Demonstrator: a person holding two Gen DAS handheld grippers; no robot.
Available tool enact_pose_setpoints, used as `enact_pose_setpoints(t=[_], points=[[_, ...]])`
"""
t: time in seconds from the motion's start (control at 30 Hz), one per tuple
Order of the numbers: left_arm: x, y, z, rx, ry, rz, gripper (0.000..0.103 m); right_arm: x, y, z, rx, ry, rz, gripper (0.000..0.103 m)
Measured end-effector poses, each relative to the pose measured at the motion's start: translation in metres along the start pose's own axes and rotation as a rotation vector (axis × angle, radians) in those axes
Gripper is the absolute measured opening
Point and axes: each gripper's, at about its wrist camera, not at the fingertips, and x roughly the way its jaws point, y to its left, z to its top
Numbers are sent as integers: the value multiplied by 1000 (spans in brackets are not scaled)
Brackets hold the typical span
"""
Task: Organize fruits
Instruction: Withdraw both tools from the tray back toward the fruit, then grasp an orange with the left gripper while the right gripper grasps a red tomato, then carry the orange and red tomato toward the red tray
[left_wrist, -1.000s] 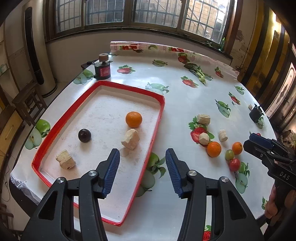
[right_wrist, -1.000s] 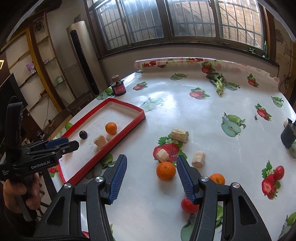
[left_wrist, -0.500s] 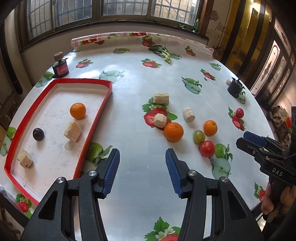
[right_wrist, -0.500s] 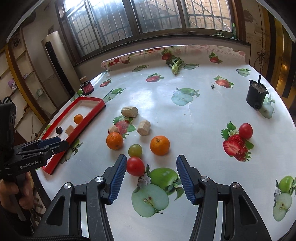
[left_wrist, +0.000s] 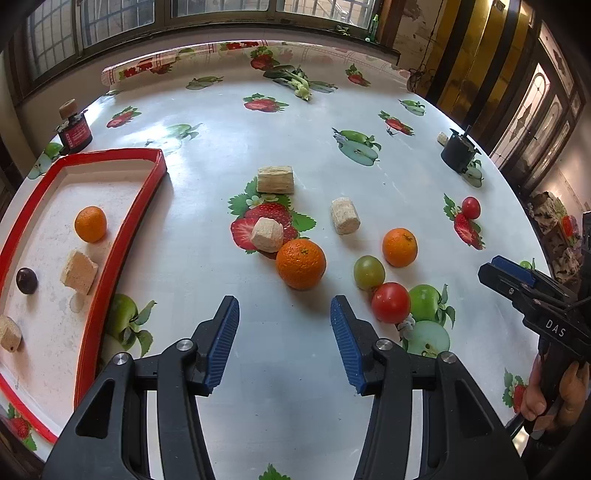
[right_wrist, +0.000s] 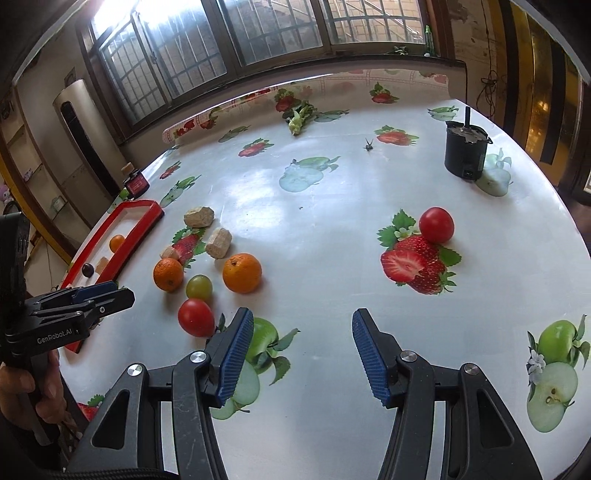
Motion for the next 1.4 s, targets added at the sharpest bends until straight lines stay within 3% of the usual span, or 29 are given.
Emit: enact_pose_setpoints(t=[0.4, 0.67, 0.7, 0.77, 0.83, 1.4], points=[[31, 0, 19, -30, 31, -46, 50, 19, -72, 30, 107, -4, -163, 58], [49, 1, 27, -31, 33, -47, 49, 57, -91, 59, 101, 25, -215, 58], [50, 1, 27, -26, 30, -41, 48, 63, -92, 61, 93, 30, -227, 58], [50, -1, 27, -17, 22, -50, 37, 68, -90, 63, 65, 19, -246, 52], [49, -3, 26, -5, 20, -49, 33, 69, -88, 65, 56, 17, -238, 34], [-3, 20, -2, -35, -49, -75, 33, 13, -3, 39, -33, -46, -65, 33]])
